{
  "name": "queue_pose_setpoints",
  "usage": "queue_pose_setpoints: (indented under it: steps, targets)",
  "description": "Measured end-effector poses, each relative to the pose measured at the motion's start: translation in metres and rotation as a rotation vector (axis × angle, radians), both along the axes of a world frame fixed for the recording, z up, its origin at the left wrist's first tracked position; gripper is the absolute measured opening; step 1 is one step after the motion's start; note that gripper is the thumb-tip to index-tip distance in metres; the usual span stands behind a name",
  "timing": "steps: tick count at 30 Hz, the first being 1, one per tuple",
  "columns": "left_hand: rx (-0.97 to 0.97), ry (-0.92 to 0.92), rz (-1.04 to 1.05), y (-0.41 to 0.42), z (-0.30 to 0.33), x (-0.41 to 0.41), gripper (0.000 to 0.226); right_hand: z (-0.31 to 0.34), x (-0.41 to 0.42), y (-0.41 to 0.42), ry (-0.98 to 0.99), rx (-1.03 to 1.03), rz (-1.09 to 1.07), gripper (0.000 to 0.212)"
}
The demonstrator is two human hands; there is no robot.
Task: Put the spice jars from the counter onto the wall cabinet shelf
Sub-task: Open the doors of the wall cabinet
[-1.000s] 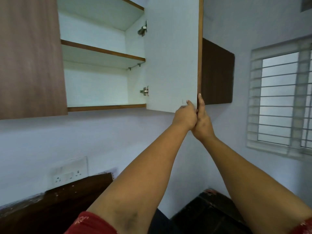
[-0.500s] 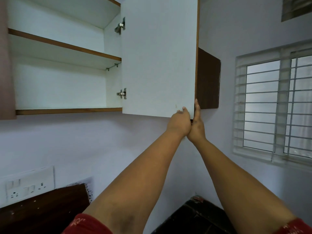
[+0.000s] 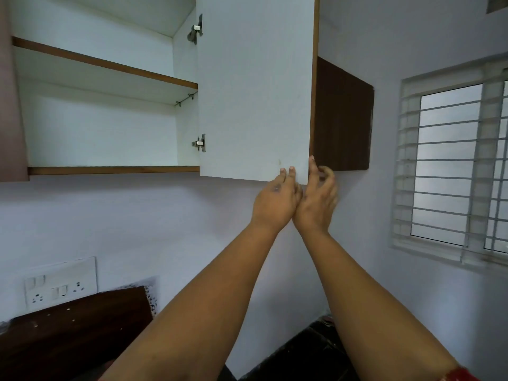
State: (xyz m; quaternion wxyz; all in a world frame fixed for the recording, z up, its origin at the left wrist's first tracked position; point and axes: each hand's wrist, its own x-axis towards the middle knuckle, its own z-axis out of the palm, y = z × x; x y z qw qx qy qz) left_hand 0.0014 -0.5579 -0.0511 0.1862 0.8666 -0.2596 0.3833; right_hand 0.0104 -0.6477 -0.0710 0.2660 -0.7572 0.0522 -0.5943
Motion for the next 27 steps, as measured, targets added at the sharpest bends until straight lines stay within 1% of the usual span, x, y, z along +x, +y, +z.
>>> queue_pose_setpoints:
  steps: [1, 2, 4, 6, 9, 12, 17, 19, 22, 24, 27]
  targets:
    - [-0.050, -0.040, -0.004, 0.006, -0.004, -0.003, 0.056, -0.001, 0.000, 0.006, -0.049, -0.007, -0.104, 0.064]
    - [-0.099, -0.097, 0.007, 0.014, -0.007, -0.005, 0.060, -0.002, 0.000, 0.015, -0.120, -0.017, -0.146, 0.063]
    - [-0.187, -0.192, 0.061, 0.034, -0.009, -0.008, 0.071, -0.001, -0.002, 0.036, -0.241, -0.068, -0.141, 0.058]
    - [-0.267, -0.236, 0.138, 0.060, -0.010, -0.008, 0.074, 0.004, -0.003, 0.063, -0.271, -0.110, -0.044, 0.052]
    - [-0.332, -0.283, 0.244, 0.108, -0.009, -0.007, 0.070, 0.010, 0.000, 0.109, -0.248, -0.090, 0.119, 0.050]
    - [-0.302, -0.342, 0.364, 0.168, -0.007, -0.009, 0.069, 0.016, 0.008, 0.167, -0.177, -0.067, 0.299, 0.059]
    - [-0.241, -0.376, 0.583, 0.278, -0.002, -0.022, 0.070, 0.024, 0.011, 0.278, -0.060, -0.160, 0.549, 0.067]
    - [-0.163, -0.385, 0.671, 0.323, 0.002, -0.026, 0.072, 0.026, 0.013, 0.321, -0.043, -0.207, 0.601, 0.068]
    - [-0.007, -0.341, 0.787, 0.390, 0.008, -0.030, 0.077, 0.027, 0.020, 0.383, 0.014, -0.207, 0.706, 0.069]
    - [0.024, -0.292, 0.852, 0.432, 0.009, -0.030, 0.084, 0.028, 0.027, 0.421, 0.080, -0.184, 0.795, 0.073]
    - [0.045, -0.228, 0.931, 0.487, 0.008, -0.027, 0.092, 0.037, 0.043, 0.471, 0.255, -0.129, 0.969, 0.078]
